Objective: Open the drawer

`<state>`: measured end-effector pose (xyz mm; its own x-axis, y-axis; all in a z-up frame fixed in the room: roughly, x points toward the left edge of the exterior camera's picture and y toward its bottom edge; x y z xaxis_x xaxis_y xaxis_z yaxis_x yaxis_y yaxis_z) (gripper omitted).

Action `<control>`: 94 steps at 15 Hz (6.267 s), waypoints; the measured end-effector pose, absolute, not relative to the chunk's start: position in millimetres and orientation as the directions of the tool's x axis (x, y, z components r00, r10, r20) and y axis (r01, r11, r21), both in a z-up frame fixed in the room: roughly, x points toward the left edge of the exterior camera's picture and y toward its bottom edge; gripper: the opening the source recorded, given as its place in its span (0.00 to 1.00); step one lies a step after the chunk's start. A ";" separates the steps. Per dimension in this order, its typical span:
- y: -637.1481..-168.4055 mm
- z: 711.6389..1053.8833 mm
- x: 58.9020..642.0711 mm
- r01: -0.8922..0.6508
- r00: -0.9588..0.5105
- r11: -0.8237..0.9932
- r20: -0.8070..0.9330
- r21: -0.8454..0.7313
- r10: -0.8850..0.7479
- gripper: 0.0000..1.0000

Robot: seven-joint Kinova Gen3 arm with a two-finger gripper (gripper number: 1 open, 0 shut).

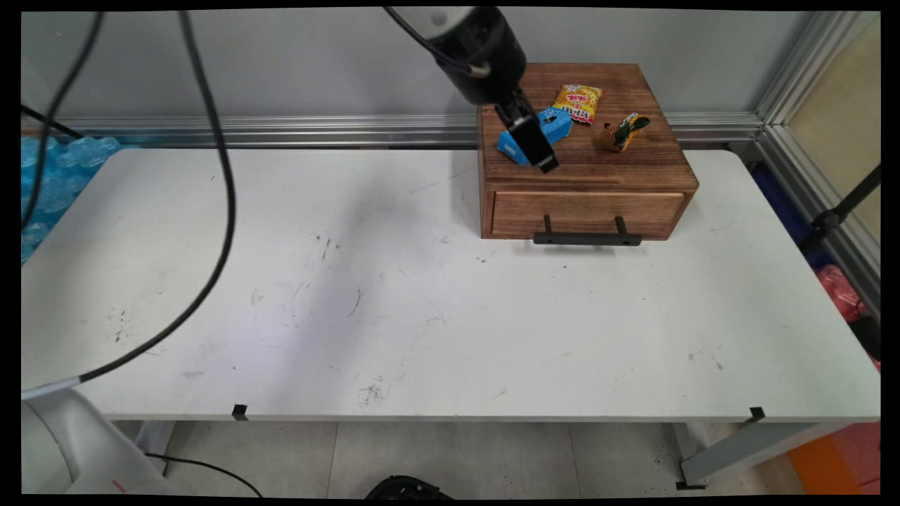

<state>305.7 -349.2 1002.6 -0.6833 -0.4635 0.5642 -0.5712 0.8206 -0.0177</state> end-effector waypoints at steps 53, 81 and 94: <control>-438.6 798.7 154.7 -0.384 -0.881 0.923 0.312 -0.034 -0.355 1.00; -355.7 802.5 136.6 -0.301 -0.897 0.954 0.343 -0.014 -0.278 1.00; -313.5 807.2 123.3 -0.315 -0.887 0.949 0.359 -0.011 -0.290 1.00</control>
<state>123.3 -313.5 807.2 -0.8870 -0.2903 0.3591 -0.3151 0.9490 -0.0112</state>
